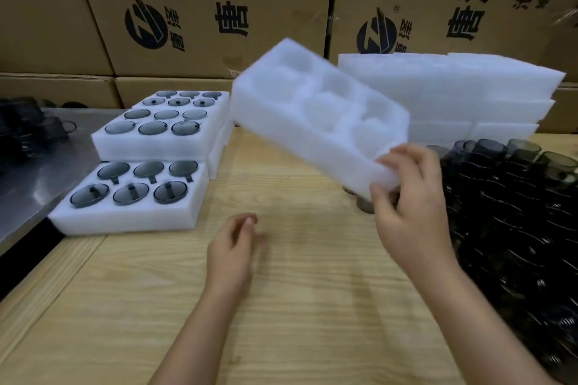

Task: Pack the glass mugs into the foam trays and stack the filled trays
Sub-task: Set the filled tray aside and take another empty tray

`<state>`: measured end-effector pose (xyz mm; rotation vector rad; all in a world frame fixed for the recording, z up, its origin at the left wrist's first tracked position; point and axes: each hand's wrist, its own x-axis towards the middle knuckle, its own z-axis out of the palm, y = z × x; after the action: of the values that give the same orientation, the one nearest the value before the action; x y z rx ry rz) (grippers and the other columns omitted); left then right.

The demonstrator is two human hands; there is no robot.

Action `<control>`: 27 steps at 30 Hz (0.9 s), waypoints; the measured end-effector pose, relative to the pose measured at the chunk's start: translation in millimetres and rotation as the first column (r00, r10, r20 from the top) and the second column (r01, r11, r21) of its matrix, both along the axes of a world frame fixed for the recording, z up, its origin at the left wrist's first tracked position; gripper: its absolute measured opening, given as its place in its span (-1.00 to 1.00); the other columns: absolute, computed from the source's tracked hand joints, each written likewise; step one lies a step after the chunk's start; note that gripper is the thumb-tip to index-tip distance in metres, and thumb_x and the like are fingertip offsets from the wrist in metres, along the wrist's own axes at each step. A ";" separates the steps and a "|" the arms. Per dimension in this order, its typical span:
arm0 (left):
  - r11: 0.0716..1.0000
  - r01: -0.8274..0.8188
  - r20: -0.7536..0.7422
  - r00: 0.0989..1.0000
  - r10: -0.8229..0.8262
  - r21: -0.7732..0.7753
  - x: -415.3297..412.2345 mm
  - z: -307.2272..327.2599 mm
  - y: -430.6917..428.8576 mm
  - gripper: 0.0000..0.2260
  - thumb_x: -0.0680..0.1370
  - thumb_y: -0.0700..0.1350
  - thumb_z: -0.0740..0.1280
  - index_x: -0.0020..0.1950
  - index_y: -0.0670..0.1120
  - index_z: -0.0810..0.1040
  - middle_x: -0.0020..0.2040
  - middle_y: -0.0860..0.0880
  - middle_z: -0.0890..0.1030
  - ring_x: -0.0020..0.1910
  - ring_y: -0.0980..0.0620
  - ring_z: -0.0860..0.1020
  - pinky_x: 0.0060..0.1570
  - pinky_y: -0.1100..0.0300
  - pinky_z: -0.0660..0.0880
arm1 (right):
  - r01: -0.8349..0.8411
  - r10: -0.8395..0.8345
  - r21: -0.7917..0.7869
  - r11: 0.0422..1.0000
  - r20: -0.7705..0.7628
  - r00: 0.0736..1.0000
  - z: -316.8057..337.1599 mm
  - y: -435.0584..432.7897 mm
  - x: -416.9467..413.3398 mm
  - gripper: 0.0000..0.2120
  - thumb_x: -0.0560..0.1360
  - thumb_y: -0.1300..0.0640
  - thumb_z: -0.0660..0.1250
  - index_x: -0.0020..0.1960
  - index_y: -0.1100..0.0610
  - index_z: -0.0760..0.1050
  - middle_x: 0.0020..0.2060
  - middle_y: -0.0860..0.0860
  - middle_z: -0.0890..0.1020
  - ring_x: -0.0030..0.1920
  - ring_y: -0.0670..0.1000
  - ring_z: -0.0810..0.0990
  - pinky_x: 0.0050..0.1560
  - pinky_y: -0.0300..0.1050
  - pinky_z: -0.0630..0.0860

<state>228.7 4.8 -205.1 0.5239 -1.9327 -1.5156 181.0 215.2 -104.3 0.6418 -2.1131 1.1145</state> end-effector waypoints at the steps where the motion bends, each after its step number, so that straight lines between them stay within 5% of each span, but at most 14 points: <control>1: 0.985 -0.053 -0.071 0.995 0.066 0.166 3.6 1.9 0.0 -0.86 0.62 -0.23 0.21 -0.01 -0.12 0.57 -0.07 -0.01 0.63 -0.08 0.19 0.58 -0.04 0.42 0.43 | -0.022 0.022 0.003 1.000 0.021 1.000 -13.9 6.3 11.9 -0.74 0.41 0.34 0.27 0.10 0.26 0.50 0.15 0.06 0.36 0.19 0.10 0.41 0.21 0.12 0.41; 5: 0.827 -0.144 -0.201 0.934 0.295 0.543 27.5 4.4 -2.4 -0.81 0.63 -0.21 0.19 -0.10 -0.05 0.54 -0.18 0.03 0.64 -0.20 0.18 0.60 -0.07 0.29 0.47 | -0.066 0.056 0.100 0.993 0.101 0.993 -65.0 33.6 47.1 -0.79 0.39 0.20 0.21 0.00 0.17 0.50 0.13 -0.03 0.38 0.16 0.01 0.41 0.16 -0.09 0.31; 10: 0.648 0.120 -0.268 0.954 0.134 0.752 38.6 7.5 -26.8 -0.84 0.63 -0.13 0.16 0.11 -0.10 0.50 0.01 -0.08 0.61 0.06 -0.04 0.58 0.10 0.14 0.48 | -0.113 0.056 0.393 0.913 0.153 0.987 -84.6 47.8 59.2 -0.76 0.29 0.10 0.09 -0.15 0.16 0.46 0.02 0.02 0.48 -0.04 0.09 0.46 -0.05 -0.10 0.35; 13: 0.757 0.223 -0.250 0.965 -0.081 0.614 33.9 8.5 -26.3 -0.76 0.61 -0.12 0.19 0.28 -0.05 0.42 0.10 -0.04 0.60 0.09 0.01 0.59 0.11 0.14 0.49 | -0.139 0.067 0.460 0.877 0.170 0.983 -82.6 45.7 60.0 -0.79 0.26 0.08 0.08 -0.21 0.14 0.42 -0.10 -0.04 0.51 -0.13 0.03 0.39 -0.15 -0.13 0.32; 17: 0.840 0.382 -0.195 0.924 -0.330 0.386 27.6 5.0 -19.5 -0.53 0.41 -0.24 0.42 0.28 0.03 0.46 0.05 0.11 0.64 -0.04 0.21 0.64 -0.20 0.35 0.54 | -0.215 0.145 0.398 0.892 0.197 0.970 -78.9 50.1 61.3 -0.83 0.33 0.08 0.07 -0.24 0.10 0.40 -0.19 -0.10 0.48 -0.18 0.01 0.36 -0.14 -0.07 0.31; 20: 0.852 0.391 -0.186 0.920 -0.346 0.349 25.6 3.0 -21.5 -0.43 0.26 -0.29 0.38 0.27 -0.05 0.49 -0.07 0.07 0.64 -0.12 0.16 0.64 -0.23 0.31 0.54 | -0.259 0.190 0.315 0.913 0.235 0.953 -75.3 54.9 62.4 -0.71 0.50 -0.05 0.05 -0.16 0.02 0.50 -0.18 -0.21 0.53 -0.15 -0.01 0.45 -0.07 -0.10 0.35; 23: 0.859 0.338 -0.190 0.940 -0.285 0.385 25.0 2.7 -22.5 -0.41 0.23 -0.31 0.33 0.25 -0.05 0.51 -0.09 0.01 0.61 -0.17 0.10 0.63 -0.26 0.27 0.56 | -0.250 0.208 0.085 0.965 0.338 0.918 -66.9 59.4 55.6 -0.62 0.53 -0.15 0.08 0.16 -0.03 0.55 0.10 -0.27 0.56 -0.02 -0.18 0.55 0.07 -0.28 0.40; 25: 0.864 0.334 -0.181 0.941 -0.285 0.376 25.1 3.4 -21.8 -0.42 0.22 -0.31 0.33 0.25 -0.06 0.52 -0.07 -0.02 0.61 -0.17 0.10 0.63 -0.26 0.27 0.55 | -0.050 0.021 0.097 0.994 0.283 0.959 -58.6 61.7 42.1 -0.65 0.55 -0.08 0.17 0.26 0.01 0.48 0.14 -0.17 0.54 -0.16 -0.14 0.53 -0.01 -0.25 0.42; 27: 0.867 0.337 -0.170 0.941 -0.293 0.368 25.3 4.6 -20.7 -0.44 0.22 -0.31 0.33 0.22 -0.06 0.54 -0.05 -0.03 0.61 -0.17 0.11 0.63 -0.26 0.28 0.55 | 0.263 -0.335 0.329 0.907 0.187 0.923 -50.4 63.8 24.1 -0.66 0.53 0.01 0.24 0.22 0.15 0.48 0.10 0.05 0.57 -0.04 0.07 0.48 0.02 -0.04 0.38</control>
<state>254.0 -15.9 -200.5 0.2859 -1.6912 -2.1211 205.1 279.0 -154.7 0.3026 -2.5153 0.7356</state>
